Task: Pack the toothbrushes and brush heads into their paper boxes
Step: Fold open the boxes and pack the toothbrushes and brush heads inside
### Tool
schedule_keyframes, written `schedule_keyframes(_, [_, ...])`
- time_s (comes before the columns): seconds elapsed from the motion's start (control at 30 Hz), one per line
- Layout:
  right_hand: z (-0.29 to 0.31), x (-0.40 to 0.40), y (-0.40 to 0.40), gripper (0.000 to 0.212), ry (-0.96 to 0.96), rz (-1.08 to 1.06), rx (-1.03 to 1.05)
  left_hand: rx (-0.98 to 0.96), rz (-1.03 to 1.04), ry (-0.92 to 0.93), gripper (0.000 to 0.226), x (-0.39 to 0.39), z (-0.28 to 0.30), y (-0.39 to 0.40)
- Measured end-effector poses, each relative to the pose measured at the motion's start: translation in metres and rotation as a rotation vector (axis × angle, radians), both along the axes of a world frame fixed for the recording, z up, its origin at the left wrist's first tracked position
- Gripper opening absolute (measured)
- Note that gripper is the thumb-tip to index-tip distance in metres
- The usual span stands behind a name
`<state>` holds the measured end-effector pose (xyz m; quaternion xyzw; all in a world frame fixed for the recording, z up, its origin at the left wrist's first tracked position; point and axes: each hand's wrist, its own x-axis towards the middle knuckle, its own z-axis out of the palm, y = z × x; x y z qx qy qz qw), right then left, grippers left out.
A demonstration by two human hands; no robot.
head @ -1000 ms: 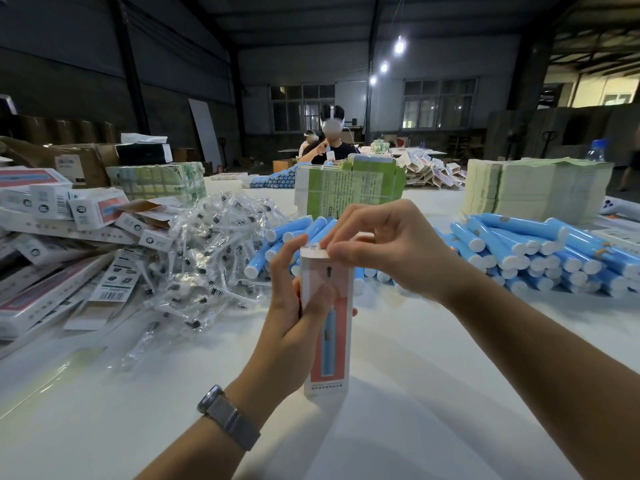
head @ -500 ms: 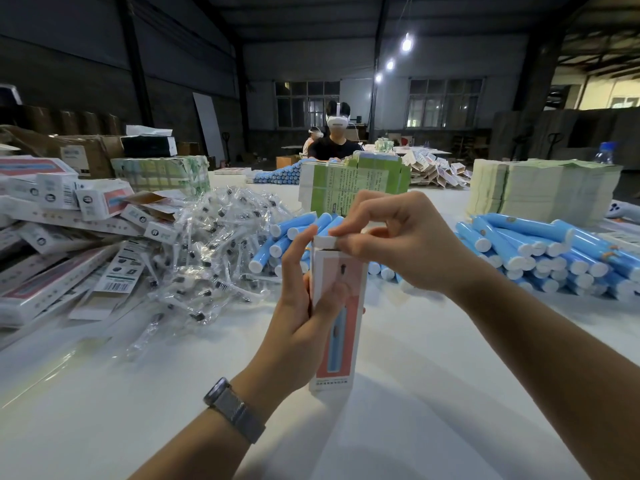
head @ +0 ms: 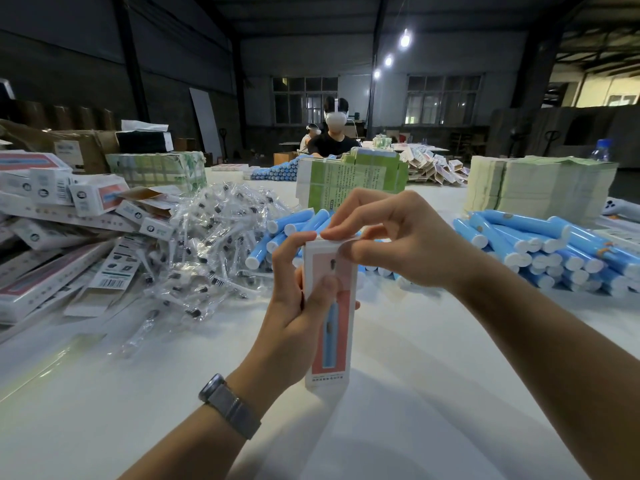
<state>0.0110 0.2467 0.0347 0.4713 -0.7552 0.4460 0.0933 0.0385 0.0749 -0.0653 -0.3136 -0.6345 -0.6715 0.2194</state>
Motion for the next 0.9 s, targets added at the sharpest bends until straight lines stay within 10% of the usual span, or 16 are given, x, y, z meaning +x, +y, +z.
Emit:
schedule_keyframes(0.43, [0.001, -0.006, 0.002, 0.015, -0.055, -0.013, 0.071, 0.014, 0.063, 0.054, 0.037, 0.001, -0.001, 0.003])
schedule_keyframes(0.63, [-0.024, -0.017, -0.016, 0.014, -0.054, -0.304, -0.192, -0.007, 0.097, 0.077, 0.087, -0.003, 0.0, 0.008])
schedule_keyframes(0.9, [-0.031, -0.012, -0.015, 0.072, -0.16, -0.236, 0.141, -0.242, 0.094, 0.11, 0.113, -0.01, -0.013, 0.006])
